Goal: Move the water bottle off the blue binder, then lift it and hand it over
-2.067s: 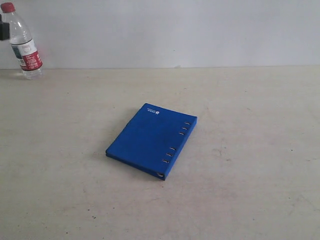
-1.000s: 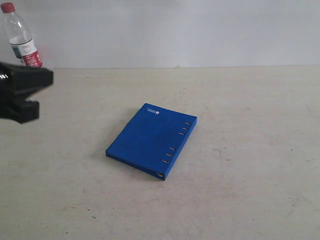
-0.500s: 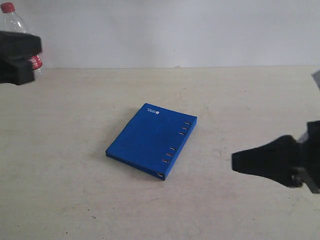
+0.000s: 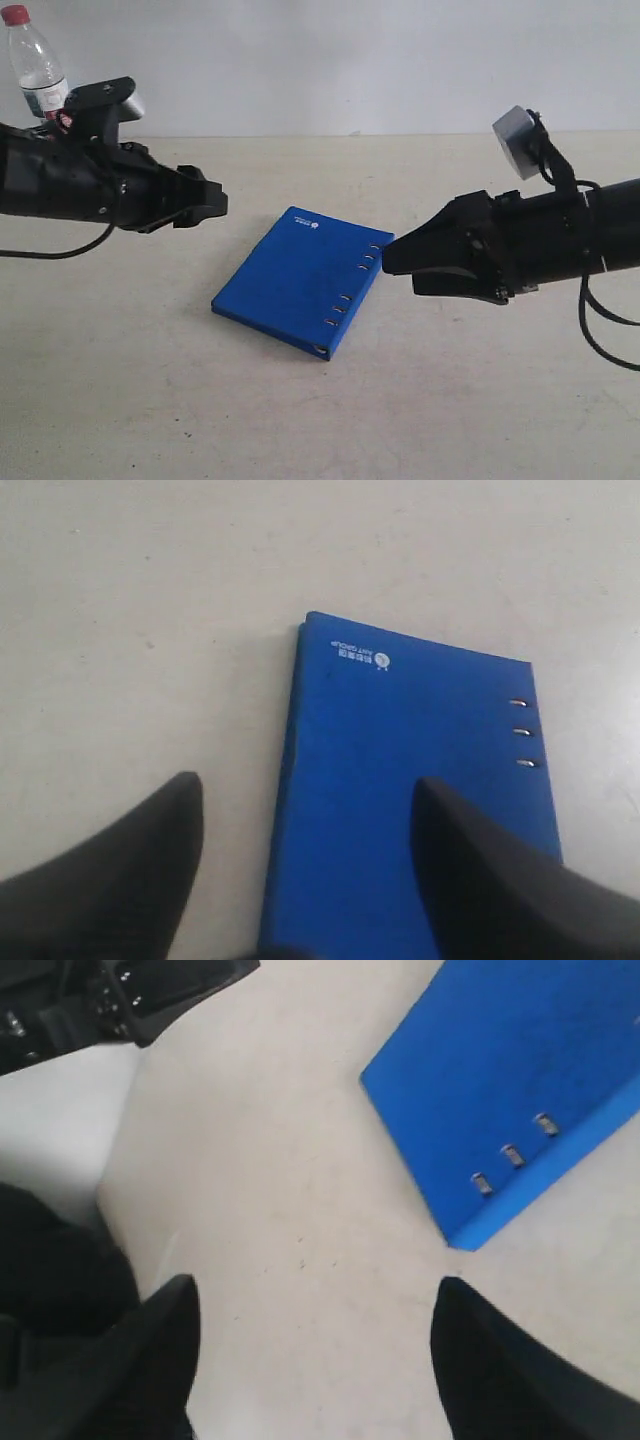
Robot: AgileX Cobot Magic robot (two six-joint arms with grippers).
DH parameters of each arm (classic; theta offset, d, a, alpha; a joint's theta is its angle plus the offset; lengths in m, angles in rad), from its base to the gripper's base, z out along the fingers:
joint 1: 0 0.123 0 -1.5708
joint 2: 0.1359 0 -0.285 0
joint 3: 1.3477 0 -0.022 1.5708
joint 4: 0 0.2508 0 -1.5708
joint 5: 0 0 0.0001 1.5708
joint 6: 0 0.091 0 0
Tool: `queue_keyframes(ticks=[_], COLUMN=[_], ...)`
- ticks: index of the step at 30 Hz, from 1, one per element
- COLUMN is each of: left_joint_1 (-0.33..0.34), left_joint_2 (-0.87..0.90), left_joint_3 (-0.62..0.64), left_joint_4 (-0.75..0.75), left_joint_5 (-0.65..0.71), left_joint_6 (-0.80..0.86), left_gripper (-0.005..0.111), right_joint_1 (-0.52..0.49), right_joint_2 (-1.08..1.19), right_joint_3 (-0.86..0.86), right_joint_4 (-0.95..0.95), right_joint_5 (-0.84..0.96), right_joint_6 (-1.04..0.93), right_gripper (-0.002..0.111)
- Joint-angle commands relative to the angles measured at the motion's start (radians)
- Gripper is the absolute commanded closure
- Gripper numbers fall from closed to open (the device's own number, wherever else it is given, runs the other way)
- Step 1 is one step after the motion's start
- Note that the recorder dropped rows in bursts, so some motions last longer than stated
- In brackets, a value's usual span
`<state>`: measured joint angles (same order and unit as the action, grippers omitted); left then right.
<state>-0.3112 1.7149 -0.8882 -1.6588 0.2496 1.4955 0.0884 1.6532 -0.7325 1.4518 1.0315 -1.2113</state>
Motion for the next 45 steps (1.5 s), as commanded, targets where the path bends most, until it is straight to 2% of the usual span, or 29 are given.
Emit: queue_keyframes(ticks=[1, 6, 14, 21, 25, 34, 45], left_joint_1=[-0.001, 0.004, 0.034, 0.034, 0.034, 0.034, 0.035], left_joint_2=[0.132, 0.254, 0.317, 0.321, 0.349, 0.443, 0.443], left_joint_3=[-0.131, -0.228, -0.259, -0.264, -0.276, -0.373, -0.382], left_joint_4=[0.010, 0.059, 0.115, 0.336, 0.370, 0.370, 0.368], left_joint_5=[0.014, 0.025, 0.259, 0.145, 0.142, 0.451, 0.589], left_joint_6=[-0.012, -0.052, -0.187, -0.326, -0.329, -0.329, -0.298], left_gripper=[0.052, 0.052, 0.045, 0.045, 0.045, 0.045, 0.045], right_joint_1=[0.003, 0.004, 0.082, 0.153, 0.153, 0.153, 0.153], right_joint_2=[0.070, 0.159, 0.234, 0.234, 0.234, 0.234, 0.234], right_joint_3=[-0.048, -0.101, -0.176, -0.179, -0.179, -0.179, -0.179], right_joint_4=[0.022, 0.028, 0.023, 0.001, -0.003, -0.003, -0.003], right_joint_5=[-0.070, -0.066, -0.063, -0.108, -0.146, -0.160, -0.178], right_joint_6=[0.002, 0.028, 0.033, 0.033, 0.033, 0.036, 0.036], right_gripper=[0.048, 0.048, 0.048, 0.048, 0.048, 0.048, 0.048])
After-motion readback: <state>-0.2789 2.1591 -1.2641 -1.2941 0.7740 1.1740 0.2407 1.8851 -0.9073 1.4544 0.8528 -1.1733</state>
